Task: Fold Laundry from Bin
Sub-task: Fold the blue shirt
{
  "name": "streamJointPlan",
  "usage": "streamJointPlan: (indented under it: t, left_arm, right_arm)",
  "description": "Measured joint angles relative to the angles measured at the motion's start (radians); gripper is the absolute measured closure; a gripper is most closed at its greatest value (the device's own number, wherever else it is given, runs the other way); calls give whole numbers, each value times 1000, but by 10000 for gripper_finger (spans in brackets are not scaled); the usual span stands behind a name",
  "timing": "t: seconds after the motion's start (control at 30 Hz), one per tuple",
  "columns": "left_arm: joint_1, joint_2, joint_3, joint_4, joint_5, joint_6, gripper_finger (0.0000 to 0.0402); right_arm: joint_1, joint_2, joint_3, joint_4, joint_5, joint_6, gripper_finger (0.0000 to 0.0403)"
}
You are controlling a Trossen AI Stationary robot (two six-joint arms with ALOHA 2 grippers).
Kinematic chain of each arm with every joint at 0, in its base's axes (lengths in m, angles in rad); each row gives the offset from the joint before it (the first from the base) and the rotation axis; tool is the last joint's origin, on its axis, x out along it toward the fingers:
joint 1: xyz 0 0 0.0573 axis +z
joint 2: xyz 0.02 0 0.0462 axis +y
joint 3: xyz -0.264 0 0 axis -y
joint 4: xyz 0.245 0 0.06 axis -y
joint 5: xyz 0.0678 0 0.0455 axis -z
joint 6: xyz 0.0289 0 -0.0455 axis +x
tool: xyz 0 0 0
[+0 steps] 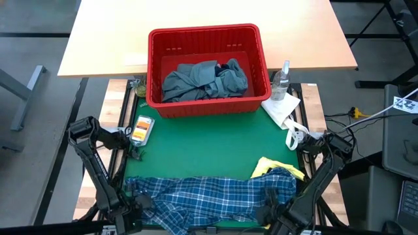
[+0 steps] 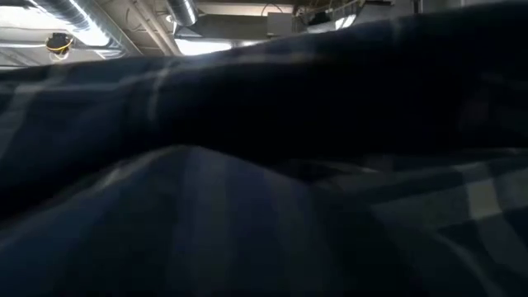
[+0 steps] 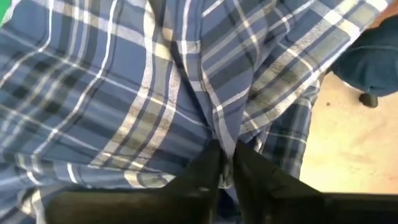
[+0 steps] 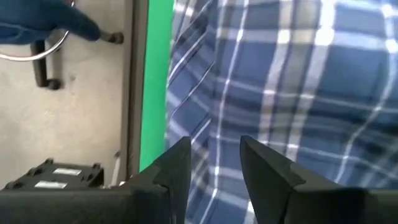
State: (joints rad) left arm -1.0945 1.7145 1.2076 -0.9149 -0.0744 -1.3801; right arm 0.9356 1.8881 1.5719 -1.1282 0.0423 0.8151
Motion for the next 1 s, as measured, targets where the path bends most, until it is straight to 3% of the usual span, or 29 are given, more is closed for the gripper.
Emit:
streamJointPlan:
  t: [0.23,0.43,0.7,0.9,1.0]
  left_arm:
    - [3,0,0,6,16,-58,285]
    - [14,0,0,5,244,-19,264]
    - [-14,-81,0,5,76,-36,263]
    - [-20,-123,2,5,13,-55,263]
    - [-19,-122,2,5,-103,-53,263]
  right_arm:
    - [0,0,0,0,-71,-11,265]
    - [0,-22,0,-8,-192,-38,265]
    - [-1,-85,0,-96,-58,-36,265]
    - [0,-88,0,-230,41,0,265]
    - [0,-86,0,-297,105,64,265]
